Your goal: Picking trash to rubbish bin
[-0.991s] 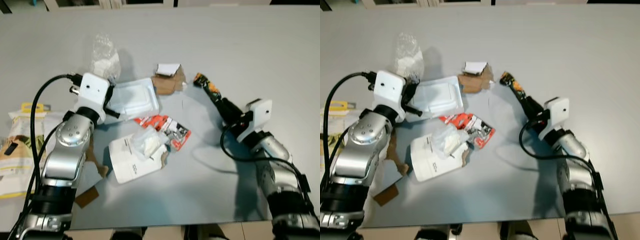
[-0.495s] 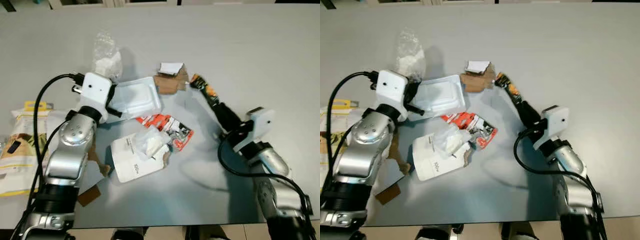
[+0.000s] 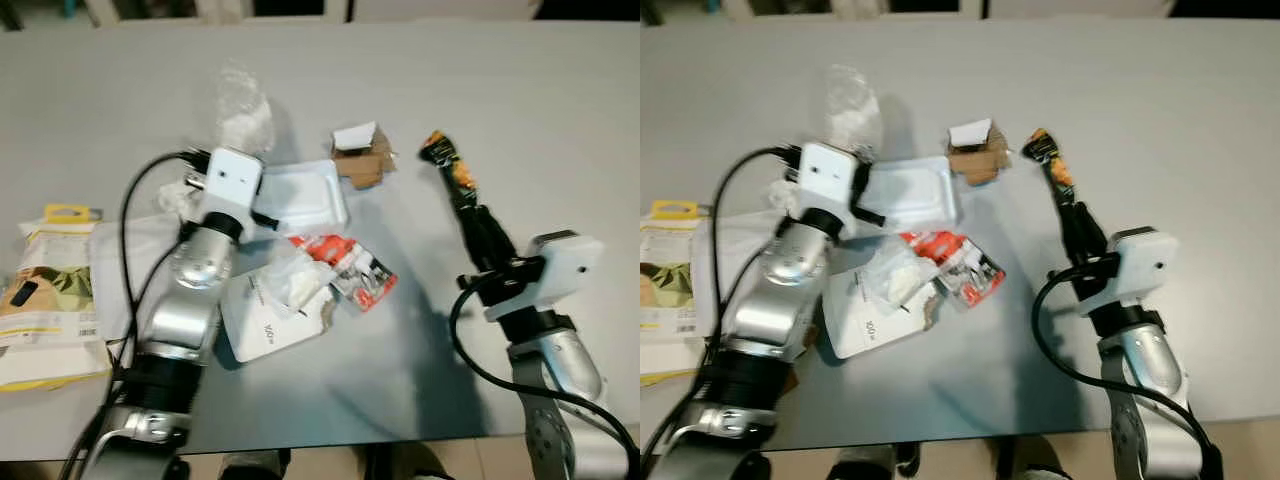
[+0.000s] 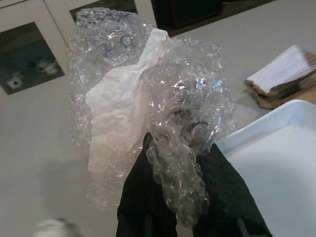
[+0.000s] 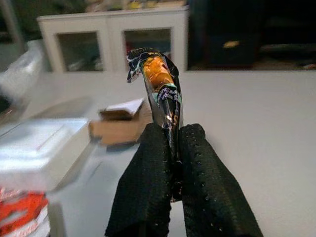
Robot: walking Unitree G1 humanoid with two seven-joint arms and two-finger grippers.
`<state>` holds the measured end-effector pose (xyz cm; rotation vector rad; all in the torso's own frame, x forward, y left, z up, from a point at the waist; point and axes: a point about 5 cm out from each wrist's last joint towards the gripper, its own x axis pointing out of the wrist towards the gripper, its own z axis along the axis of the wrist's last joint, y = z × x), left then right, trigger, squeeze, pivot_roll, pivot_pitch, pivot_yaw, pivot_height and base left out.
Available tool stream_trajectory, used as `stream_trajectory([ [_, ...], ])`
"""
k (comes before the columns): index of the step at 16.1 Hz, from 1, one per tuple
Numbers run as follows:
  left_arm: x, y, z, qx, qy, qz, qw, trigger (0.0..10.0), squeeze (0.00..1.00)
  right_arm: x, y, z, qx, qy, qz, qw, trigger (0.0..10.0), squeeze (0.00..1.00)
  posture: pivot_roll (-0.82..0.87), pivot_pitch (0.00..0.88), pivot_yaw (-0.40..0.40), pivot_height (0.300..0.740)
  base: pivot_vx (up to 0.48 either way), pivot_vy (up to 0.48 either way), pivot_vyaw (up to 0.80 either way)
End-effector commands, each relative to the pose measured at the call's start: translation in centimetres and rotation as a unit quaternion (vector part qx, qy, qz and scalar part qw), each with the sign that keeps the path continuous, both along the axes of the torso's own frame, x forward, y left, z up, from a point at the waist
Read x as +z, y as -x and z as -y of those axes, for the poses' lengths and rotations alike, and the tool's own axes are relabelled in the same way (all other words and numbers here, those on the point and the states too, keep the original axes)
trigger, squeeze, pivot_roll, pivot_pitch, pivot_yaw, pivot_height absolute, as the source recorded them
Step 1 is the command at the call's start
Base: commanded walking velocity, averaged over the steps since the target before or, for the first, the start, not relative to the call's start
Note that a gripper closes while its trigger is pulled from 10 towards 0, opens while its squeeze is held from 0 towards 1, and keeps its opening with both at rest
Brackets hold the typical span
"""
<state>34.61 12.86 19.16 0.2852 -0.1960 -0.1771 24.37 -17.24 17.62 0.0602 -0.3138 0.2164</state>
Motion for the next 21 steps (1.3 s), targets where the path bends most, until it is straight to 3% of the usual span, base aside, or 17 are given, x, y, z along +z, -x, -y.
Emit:
stream_trajectory([
  [1,-0.1,-0.1,0.7,-0.003,0.002,0.004,1.0,10.0,0.0,0.4,0.7,-0.3,-0.008,-0.005,0.001,1.0,0.0,0.0,0.19,0.142,-0.018,0.74,0.0,0.0,0.0],
  [3,-0.2,-0.3,1.7,-0.009,0.012,0.011,1.0,10.0,0.0,0.4,1.0,-0.4,-0.018,-0.017,-0.003,1.0,0.0,0.0,0.17,0.116,-0.027,0.74,0.0,0.0,0.0],
  [4,0.0,-0.4,2.8,-0.014,0.021,0.025,0.999,10.0,0.0,0.6,1.3,-0.5,-0.035,-0.028,-0.006,0.999,3.3,0.0,0.16,0.092,-0.034,0.74,0.0,0.0,0.0],
  [6,0.7,-0.5,3.7,-0.017,0.021,0.052,0.998,10.0,0.0,0.8,1.3,-0.7,-0.043,-0.03,-0.005,0.999,2.4,0.0,0.15,0.076,-0.039,0.74,0.0,0.0,0.0],
  [7,1.1,-0.4,4.0,-0.023,0.016,0.069,0.997,10.0,0.0,1.0,1.4,-0.7,-0.052,-0.03,-0.003,0.998,9.8,0.0,0.15,0.071,-0.04,0.74,0.0,0.0,0.0],
  [11,0.4,-0.3,2.9,-0.02,0.0,0.072,0.997,10.0,0.0,1.1,1.9,-0.4,-0.075,-0.026,-0.009,0.997,10.0,0.0,0.14,0.071,-0.036,0.74,0.0,0.0,0.54],
  [14,-0.4,0.3,3.1,-0.028,-0.008,0.068,0.997,10.0,0.0,0.8,2.1,-0.5,-0.077,-0.018,-0.015,0.997,10.0,0.0,0.14,0.072,-0.033,0.74,0.0,0.0,0.8],
  [21,0.1,0.0,3.5,-0.03,-0.008,0.073,0.997,10.0,0.0,0.7,1.9,-0.7,-0.079,-0.025,-0.018,0.996,10.0,0.0,0.14,0.067,-0.029,0.74,0.0,0.0,0.8],
])
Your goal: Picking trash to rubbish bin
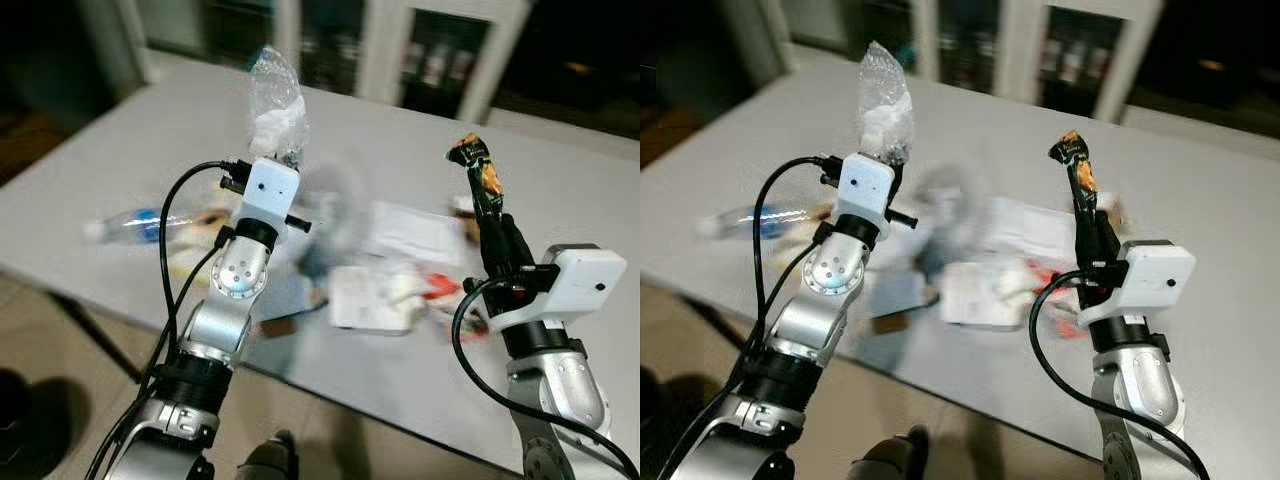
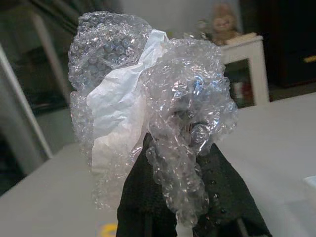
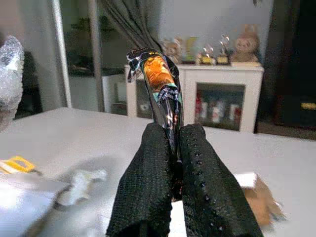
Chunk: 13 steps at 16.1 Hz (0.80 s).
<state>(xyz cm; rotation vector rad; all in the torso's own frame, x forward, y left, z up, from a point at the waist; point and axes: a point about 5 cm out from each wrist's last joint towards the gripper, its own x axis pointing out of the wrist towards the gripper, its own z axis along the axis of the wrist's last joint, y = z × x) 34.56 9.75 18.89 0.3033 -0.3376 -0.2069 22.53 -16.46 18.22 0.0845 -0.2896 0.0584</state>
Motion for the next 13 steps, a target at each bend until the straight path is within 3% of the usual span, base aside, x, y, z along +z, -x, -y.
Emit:
stream_trajectory([
  [1,0.38,-0.05,0.43,-0.007,-0.002,0.005,1.0,10.0,0.0,0.06,0.05,0.09,-0.003,-0.002,-0.002,1.0,10.0,0.0,0.14,0.067,-0.029,0.74,0.0,0.0,0.8],
  [13,0.74,-0.39,0.3,0.001,-0.002,0.005,1.0,10.0,0.0,0.3,-0.67,-0.35,0.013,-0.007,0.003,1.0,10.0,0.0,0.16,0.065,-0.036,0.74,0.0,0.0,0.8],
])
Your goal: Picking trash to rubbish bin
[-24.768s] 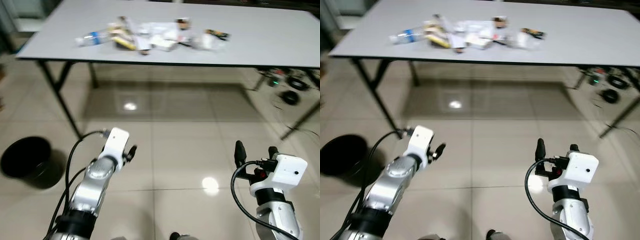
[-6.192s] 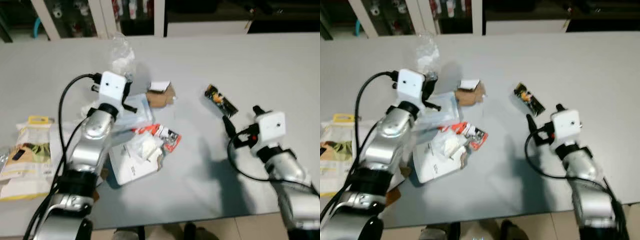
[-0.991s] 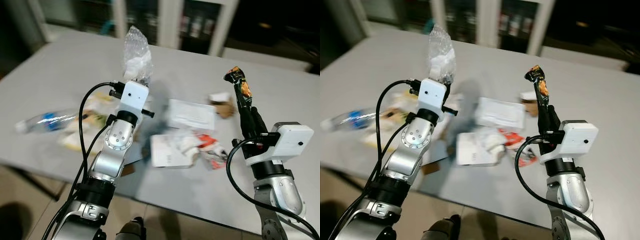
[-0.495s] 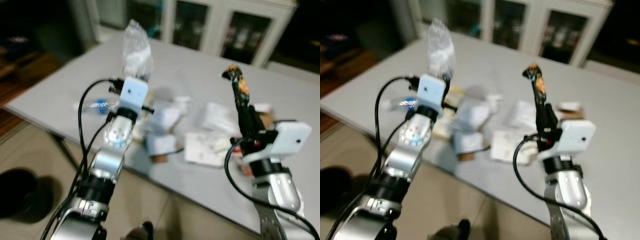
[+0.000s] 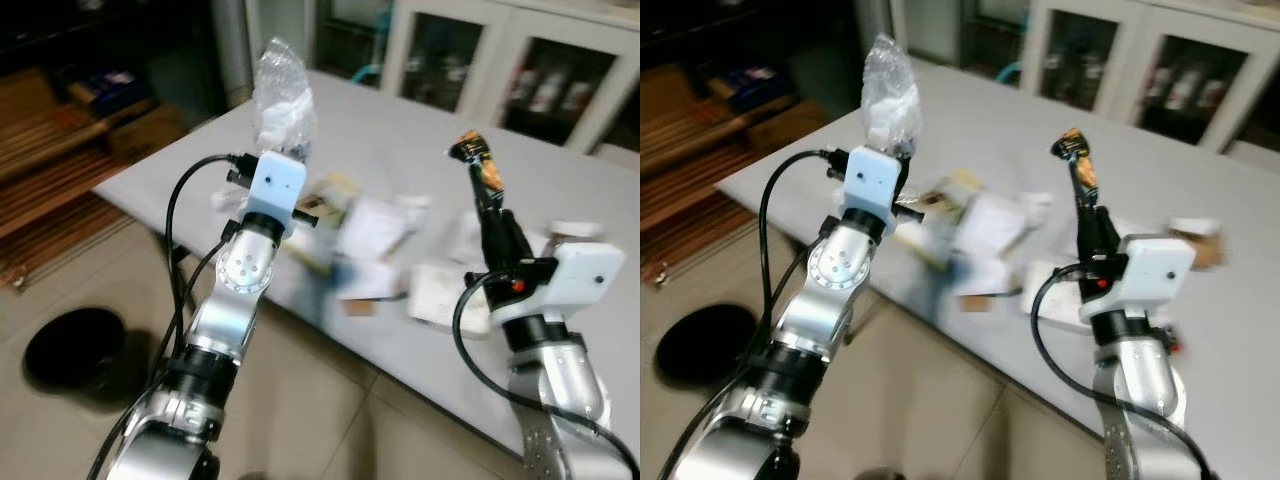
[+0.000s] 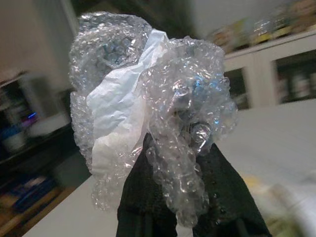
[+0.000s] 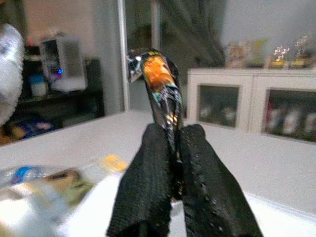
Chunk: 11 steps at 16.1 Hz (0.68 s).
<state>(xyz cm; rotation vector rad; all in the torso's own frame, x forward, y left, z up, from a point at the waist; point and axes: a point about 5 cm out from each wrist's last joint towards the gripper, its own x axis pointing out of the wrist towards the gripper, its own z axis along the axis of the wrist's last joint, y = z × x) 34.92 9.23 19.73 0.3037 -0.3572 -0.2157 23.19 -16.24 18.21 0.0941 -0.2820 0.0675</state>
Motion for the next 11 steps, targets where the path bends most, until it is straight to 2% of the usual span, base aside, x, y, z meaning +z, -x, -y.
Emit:
stream_trajectory([
  [1,-0.09,-0.07,-0.19,0.006,-0.002,-0.004,1.0,10.0,0.0,0.32,-0.08,-0.12,0.007,-0.003,0.006,1.0,10.0,0.0,0.16,0.066,-0.035,0.74,0.0,0.0,0.8],
  [11,-0.27,-0.03,-0.42,0.015,-0.002,-0.008,1.0,10.0,0.0,0.28,-0.28,-0.51,0.016,-0.008,0.006,1.0,10.0,0.0,0.17,0.074,-0.035,0.74,0.0,0.0,0.8],
])
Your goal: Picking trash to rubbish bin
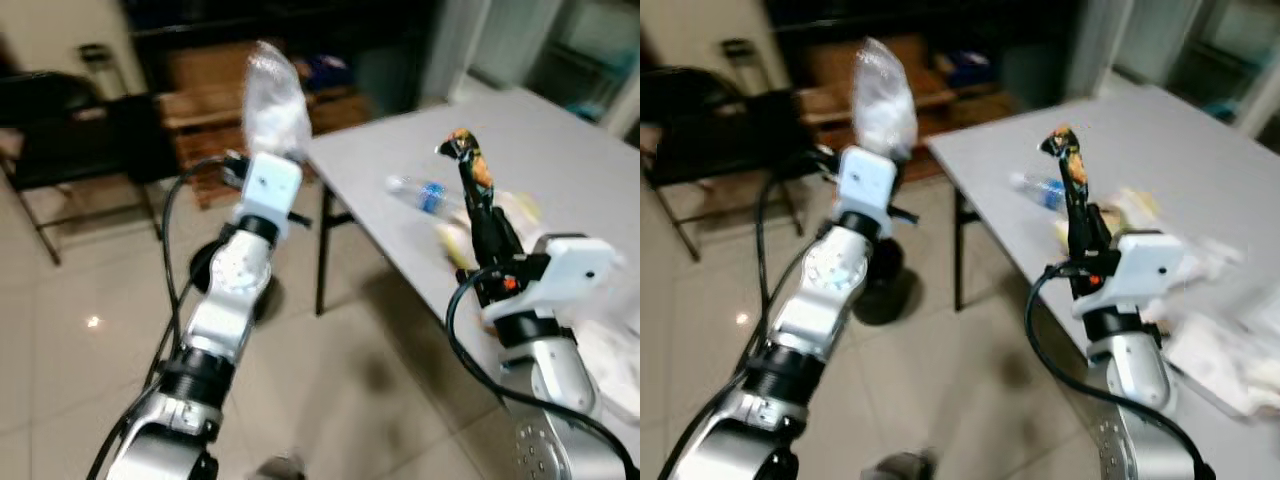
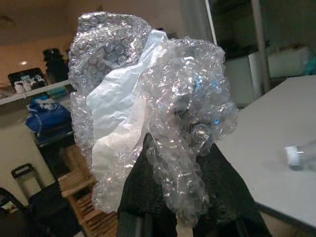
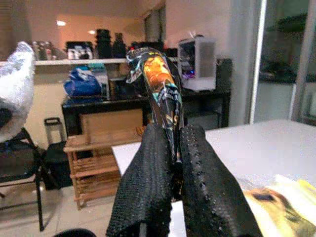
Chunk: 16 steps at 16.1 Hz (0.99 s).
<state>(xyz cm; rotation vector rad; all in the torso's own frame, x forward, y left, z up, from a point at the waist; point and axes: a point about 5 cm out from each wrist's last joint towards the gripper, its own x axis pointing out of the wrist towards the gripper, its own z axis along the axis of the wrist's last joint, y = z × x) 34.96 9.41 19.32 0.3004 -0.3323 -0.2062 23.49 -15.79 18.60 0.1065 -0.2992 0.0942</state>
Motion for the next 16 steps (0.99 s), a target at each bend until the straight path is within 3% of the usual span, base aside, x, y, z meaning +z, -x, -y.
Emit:
stream_trajectory([
  [1,0.12,-0.02,-0.3,0.009,-0.003,0.002,1.0,10.0,0.0,-0.1,-0.01,-0.15,0.004,-0.004,-0.003,1.0,10.0,0.0,0.17,0.074,-0.035,0.74,0.0,0.0,0.8],
  [9,-0.13,-0.02,-0.34,0.0,0.016,-0.018,1.0,10.0,0.0,0.0,-0.09,0.14,-0.004,-0.015,-0.001,1.0,10.0,0.0,0.17,0.082,-0.04,0.74,0.0,0.0,0.67],
  [16,-0.37,0.02,-0.08,-0.04,0.056,-0.052,0.996,10.0,0.0,0.08,-0.01,0.15,-0.005,-0.018,-0.002,1.0,10.0,0.0,0.17,0.088,-0.044,0.74,0.0,0.0,0.0],
])
